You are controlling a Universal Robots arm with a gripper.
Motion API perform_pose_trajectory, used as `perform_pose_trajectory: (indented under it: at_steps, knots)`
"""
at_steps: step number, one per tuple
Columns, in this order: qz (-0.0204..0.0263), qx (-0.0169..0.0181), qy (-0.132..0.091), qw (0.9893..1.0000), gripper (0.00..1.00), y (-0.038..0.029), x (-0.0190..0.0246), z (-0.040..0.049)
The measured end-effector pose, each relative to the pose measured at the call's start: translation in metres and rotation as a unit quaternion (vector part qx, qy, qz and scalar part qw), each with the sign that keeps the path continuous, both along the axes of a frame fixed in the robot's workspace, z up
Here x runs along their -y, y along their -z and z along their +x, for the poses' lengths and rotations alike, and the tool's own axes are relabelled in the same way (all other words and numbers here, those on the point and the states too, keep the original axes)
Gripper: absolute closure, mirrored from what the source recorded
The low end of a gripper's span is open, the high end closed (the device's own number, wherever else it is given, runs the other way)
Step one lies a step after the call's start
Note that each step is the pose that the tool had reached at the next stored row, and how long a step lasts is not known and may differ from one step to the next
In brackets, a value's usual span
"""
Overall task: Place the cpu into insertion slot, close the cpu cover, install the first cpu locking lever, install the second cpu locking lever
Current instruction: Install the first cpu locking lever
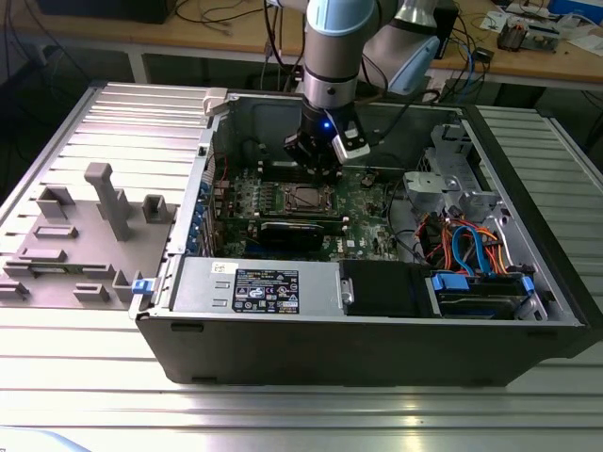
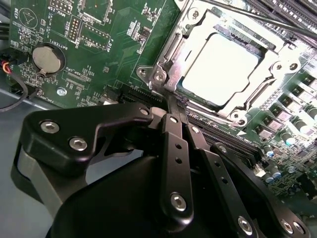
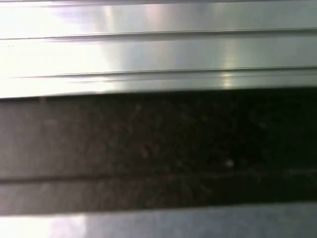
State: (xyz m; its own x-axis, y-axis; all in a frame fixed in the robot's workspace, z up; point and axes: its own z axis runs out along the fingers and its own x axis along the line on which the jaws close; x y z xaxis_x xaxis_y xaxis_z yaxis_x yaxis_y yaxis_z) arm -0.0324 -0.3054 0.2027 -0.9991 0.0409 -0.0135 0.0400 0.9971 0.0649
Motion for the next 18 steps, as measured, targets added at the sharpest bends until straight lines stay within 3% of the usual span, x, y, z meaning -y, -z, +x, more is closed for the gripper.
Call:
perform_pose_trajectory:
  at_steps: [1,7,15,18]
  knots:
    - [0.0016,0.0005,0.000,1.0000,0.89,0.0010,-0.0005,0.0002]
    - [0.0008,0.0001,0.000,1.0000,0.89,0.0011,-0.0001,0.0001]
    - [0.0014,0.0001,0.000,1.0000,0.89,-0.0049,0.0001,0.0002]
    - [0.0013,0.0000,0.000,1.0000,0.89,-0.0048,0.0053,0.0001]
